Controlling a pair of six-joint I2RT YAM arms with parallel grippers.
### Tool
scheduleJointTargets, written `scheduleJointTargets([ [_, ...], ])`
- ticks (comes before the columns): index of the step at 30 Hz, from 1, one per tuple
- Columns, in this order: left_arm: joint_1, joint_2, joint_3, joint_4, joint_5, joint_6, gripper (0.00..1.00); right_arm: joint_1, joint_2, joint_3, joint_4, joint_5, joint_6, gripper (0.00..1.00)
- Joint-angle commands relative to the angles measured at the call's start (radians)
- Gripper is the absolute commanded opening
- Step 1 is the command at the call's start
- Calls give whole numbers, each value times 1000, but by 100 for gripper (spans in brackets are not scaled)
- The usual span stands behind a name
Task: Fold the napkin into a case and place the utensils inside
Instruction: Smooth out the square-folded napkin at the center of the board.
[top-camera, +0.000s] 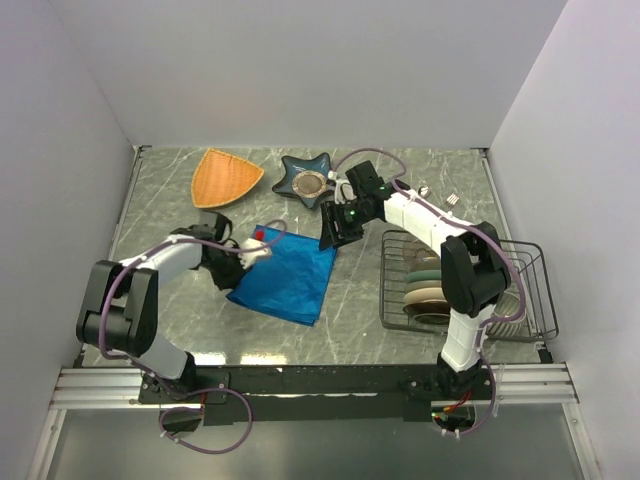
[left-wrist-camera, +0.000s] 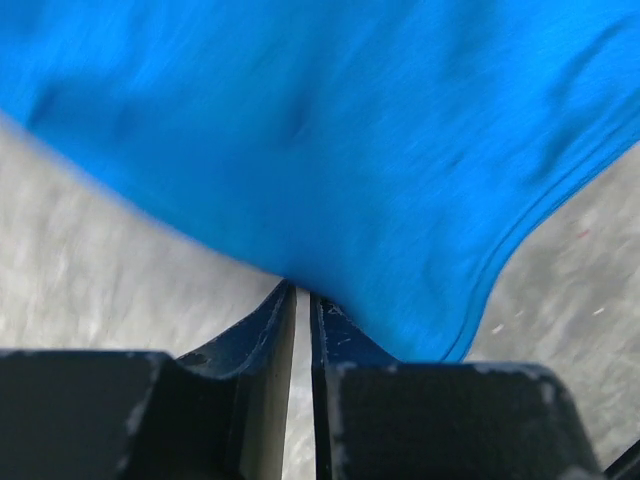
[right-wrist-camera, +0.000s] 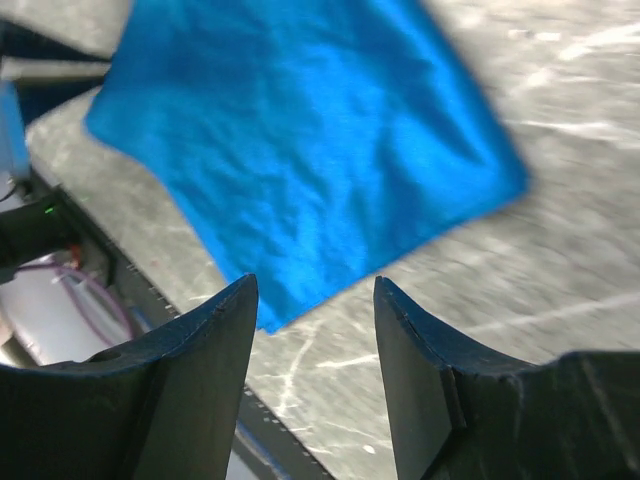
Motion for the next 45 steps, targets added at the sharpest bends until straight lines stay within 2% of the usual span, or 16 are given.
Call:
scheduleJointTargets([
  [1, -120, -24, -22, -9, 60, -25, 18, -21, 8, 27, -30, 51, -62, 58],
  [3, -128, -43, 11, -46, 90, -24, 20, -21, 15, 38, -28, 46, -65, 58],
  [7, -82, -95, 44, -97, 30, 33, 29, -23, 7, 47, -30, 2, -57, 58],
  [11, 9, -148, 139, -227, 77, 120, 39, -23, -13, 25, -28, -27, -56, 58],
  [13, 9, -168, 159, -256, 119, 165, 43, -21, -24, 9, -27, -43, -56, 58],
  [16, -26, -207, 172, -310, 160, 193, 46, -23, -28, -2, -24, -58, -54, 58],
  [17, -70, -216, 164, -313, 156, 190, 47, -21, -27, -2, -19, -61, -52, 58],
  [22, -193, -210, 92, -293, 128, 157, 44, -21, -10, 10, -19, -72, -49, 58],
  [32, -267, -181, -3, -200, 33, 154, 47, -14, 7, 1, -7, -81, -42, 58],
  [35, -270, -161, -9, -191, 7, 171, 43, -9, 10, -10, -2, -86, -43, 58],
  [41, -270, -164, 2, -187, -34, 203, 19, 3, 4, -27, -2, -107, -68, 58],
  [45, -270, -188, 17, -224, -51, 222, 12, 14, -10, -42, -1, -135, -80, 58],
])
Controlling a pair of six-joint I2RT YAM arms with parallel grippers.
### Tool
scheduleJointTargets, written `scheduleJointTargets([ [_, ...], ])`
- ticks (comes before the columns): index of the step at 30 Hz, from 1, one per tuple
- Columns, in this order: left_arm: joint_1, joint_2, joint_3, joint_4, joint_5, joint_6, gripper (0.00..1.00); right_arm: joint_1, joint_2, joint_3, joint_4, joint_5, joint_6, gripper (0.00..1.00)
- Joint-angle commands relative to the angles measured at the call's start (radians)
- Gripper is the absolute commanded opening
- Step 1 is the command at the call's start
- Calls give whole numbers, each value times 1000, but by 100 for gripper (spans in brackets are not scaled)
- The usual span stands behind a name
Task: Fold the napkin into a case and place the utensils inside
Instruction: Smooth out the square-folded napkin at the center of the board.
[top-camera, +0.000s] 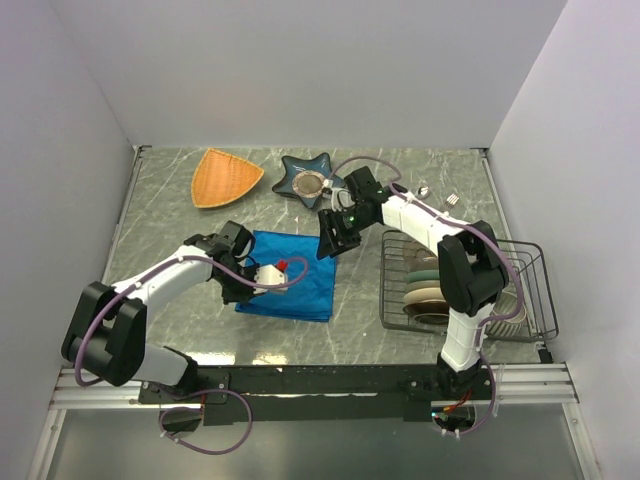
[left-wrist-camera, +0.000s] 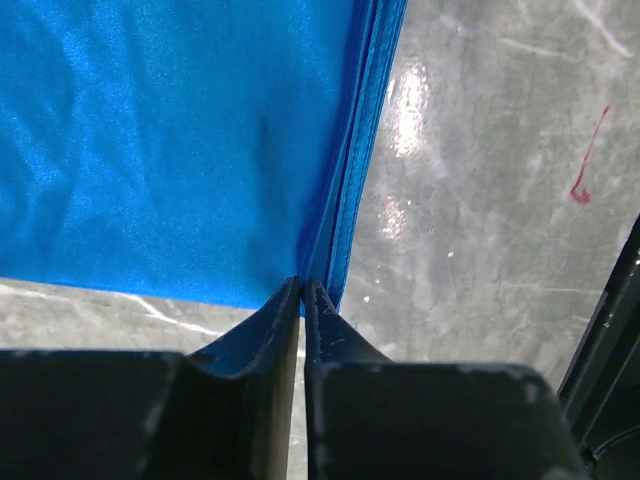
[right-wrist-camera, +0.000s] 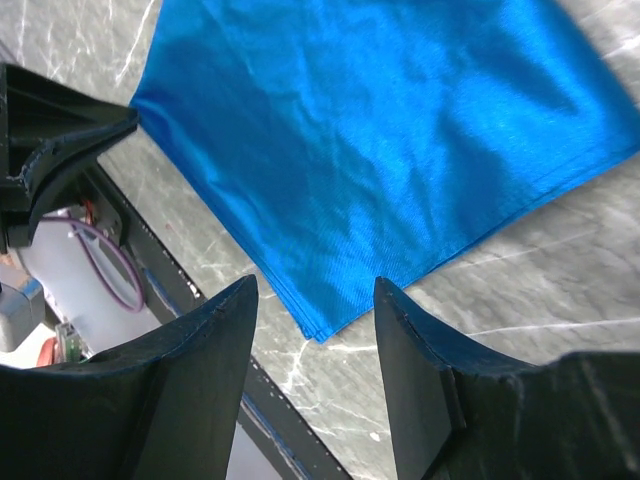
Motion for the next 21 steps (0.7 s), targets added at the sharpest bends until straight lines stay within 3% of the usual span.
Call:
scheduleJointTargets([
  [1, -1, -42, 23, -29, -14, 56, 11, 18, -25, -18, 24, -50, -29, 58],
  [17, 6, -27, -72, 38, -80, 62, 9, 92, -41, -109, 150, -90, 57, 55],
  [19, 9, -31, -72, 35, -77, 59, 18, 93, -42, -107, 162, -84, 62, 56],
  [20, 11, -34, -67, 26, -70, 47, 36, 93, -45, -101, 162, -79, 62, 56],
  [21, 28, -46, -43, 18, -59, 44, 43, 93, -50, -92, 161, -64, 59, 56],
])
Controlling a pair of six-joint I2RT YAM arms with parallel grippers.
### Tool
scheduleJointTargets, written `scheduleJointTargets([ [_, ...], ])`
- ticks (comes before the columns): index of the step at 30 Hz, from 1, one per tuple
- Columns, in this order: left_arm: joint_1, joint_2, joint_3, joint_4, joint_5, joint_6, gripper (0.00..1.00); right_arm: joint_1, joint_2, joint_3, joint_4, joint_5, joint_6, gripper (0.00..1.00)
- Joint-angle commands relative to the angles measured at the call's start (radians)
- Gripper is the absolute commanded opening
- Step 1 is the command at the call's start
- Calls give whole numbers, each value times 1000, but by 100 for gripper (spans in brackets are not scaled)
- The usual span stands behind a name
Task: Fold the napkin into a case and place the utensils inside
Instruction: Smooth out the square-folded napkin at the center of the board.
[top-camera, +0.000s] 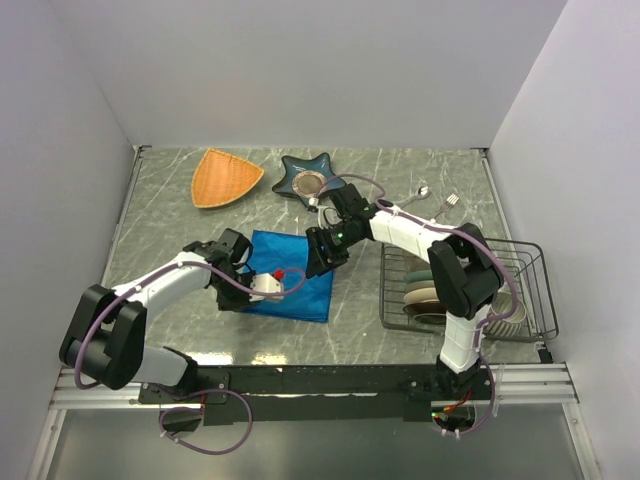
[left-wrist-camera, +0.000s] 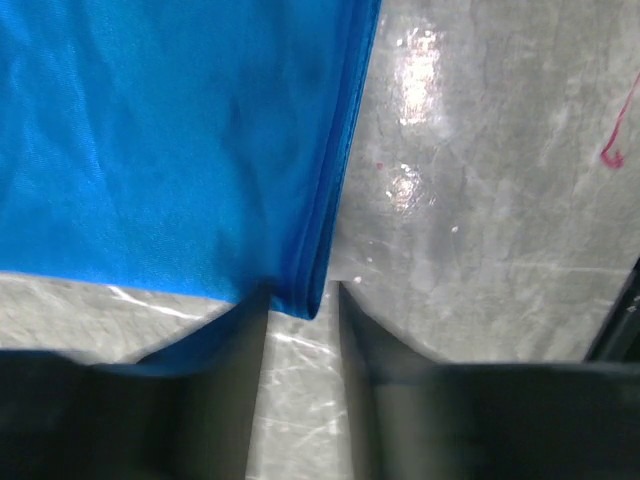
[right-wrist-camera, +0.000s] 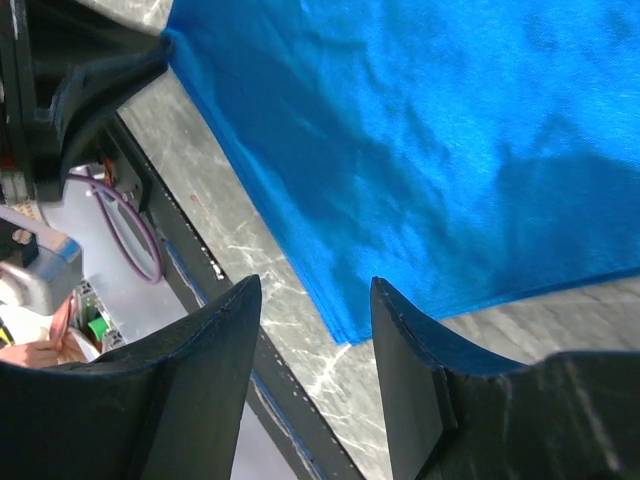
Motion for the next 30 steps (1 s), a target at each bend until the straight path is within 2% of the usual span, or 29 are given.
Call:
scheduleJointTargets([
  [1, 37, -34, 43, -18, 55, 2, 50, 1, -63, 41, 50, 19, 3, 57],
  [2, 55, -45, 65, -27, 83, -13, 63, 0, -72, 56, 51, 30, -3, 64],
  [4, 130, -72, 155, -41, 196, -71, 76, -11, -112, 113, 62, 89, -18, 72],
  [5, 158, -75, 230, -45, 242, -97, 82, -15, -130, 132, 71, 123, -20, 81],
  [7, 239, -80, 302, -22, 314, -178, 91, -23, -185, 182, 114, 216, -40, 91],
  [8, 262, -78, 336, 0, 389, -282, 96, -29, -204, 196, 134, 243, -49, 99],
  [9, 302, -81, 380, 31, 416, -345, 98, -31, -222, 207, 157, 267, -57, 100],
  [10, 314, -86, 393, 130, 433, -416, 99, -34, -259, 207, 225, 290, -63, 100],
  [11, 324, -89, 407, 175, 449, -562, 99, -35, -274, 192, 282, 350, -42, 100],
  [12, 331, -94, 407, 226, 445, -638, 99, -34, -287, 178, 325, 405, -6, 100],
  [13, 330, -98, 396, 381, 425, -809, 99, -35, -302, 146, 397, 459, 74, 100],
  [14, 330, -97, 373, 445, 427, -885, 99, -34, -305, 129, 431, 526, 110, 100],
  [15, 331, -80, 367, 496, 422, -939, 99, -40, -299, 113, 473, 498, 133, 100],
  [16, 331, -66, 358, 546, 425, -1061, 99, -40, -261, 121, 500, 446, 149, 100],
  [17, 333, -43, 350, 626, 434, -1144, 99, -42, -233, 145, 481, 342, 170, 100],
  [19, 336, 59, 359, 669, 541, -1308, 99, -40, -137, 213, 412, 248, 298, 100],
  [21, 333, 188, 362, 764, 574, -1474, 99, -43, -83, 225, 392, 142, 392, 100],
  [22, 335, 226, 352, 830, 624, -1627, 99, -42, -49, 203, 419, 111, 482, 100],
  [23, 335, 254, 312, 891, 637, -1694, 99, -42, -41, 180, 447, 100, 526, 100],
  [24, 335, 286, 283, 1047, 643, -1755, 99, -42, -40, 119, 491, 87, 567, 100],
  [25, 335, 299, 257, 1121, 650, -1863, 99, -40, -29, 100, 560, 82, 639, 100],
  [27, 333, 354, 208, 1268, 657, -1947, 99, -42, -6, 78, 605, 70, 682, 100],
  [30, 333, 441, 183, 1393, 672, -2067, 99, -49, 44, 58, 674, 27, 758, 100],
])
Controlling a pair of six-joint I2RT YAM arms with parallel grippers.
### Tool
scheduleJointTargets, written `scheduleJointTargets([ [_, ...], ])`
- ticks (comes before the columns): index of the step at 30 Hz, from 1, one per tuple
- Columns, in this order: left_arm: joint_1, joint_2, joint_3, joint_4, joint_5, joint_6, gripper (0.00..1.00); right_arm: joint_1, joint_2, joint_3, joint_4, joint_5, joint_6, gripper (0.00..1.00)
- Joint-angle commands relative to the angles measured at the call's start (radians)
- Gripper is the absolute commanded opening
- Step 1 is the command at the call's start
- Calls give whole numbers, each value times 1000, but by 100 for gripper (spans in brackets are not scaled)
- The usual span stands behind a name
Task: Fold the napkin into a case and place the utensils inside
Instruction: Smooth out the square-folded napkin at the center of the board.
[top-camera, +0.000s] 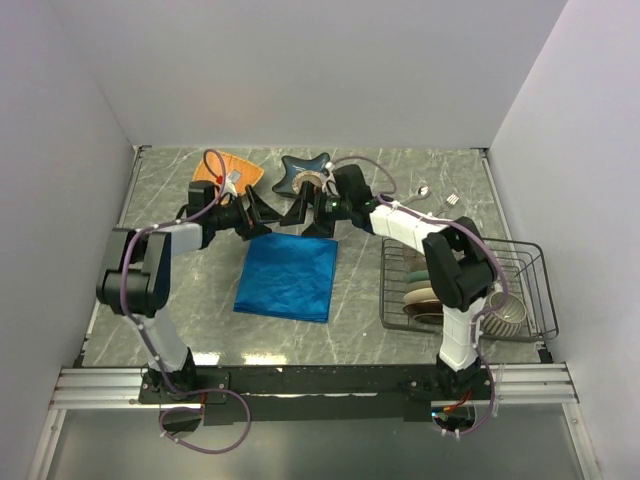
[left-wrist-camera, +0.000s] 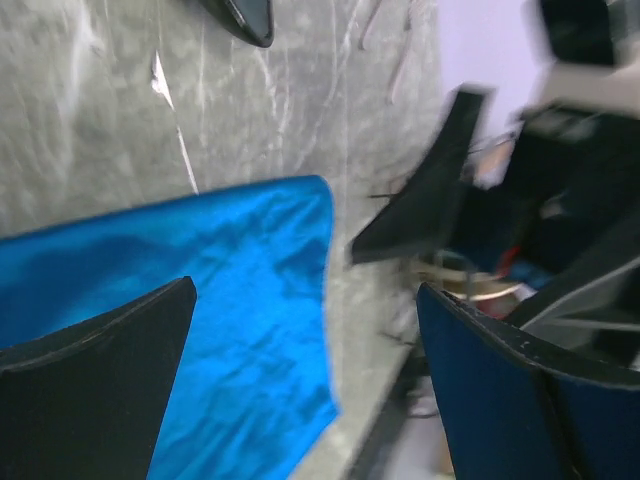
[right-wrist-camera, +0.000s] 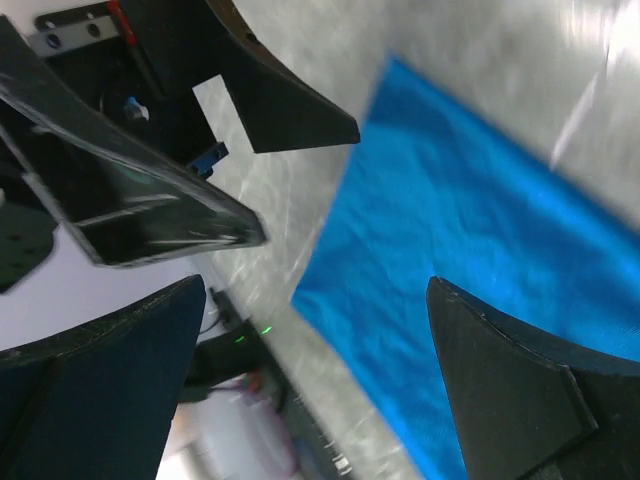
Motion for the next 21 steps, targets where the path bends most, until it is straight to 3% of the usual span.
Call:
scheduleJointTargets([
  [1, -2, 71, -16, 400, 82, -359, 99, -8, 33, -7, 199, -105, 215, 100],
  [6, -2, 180, -9, 492, 80, -458, 99, -23, 124, -15, 291, -142, 283, 100],
  [21, 12, 329, 28, 399, 51, -398, 99, -86, 279, -82, 329, -220, 292, 100],
])
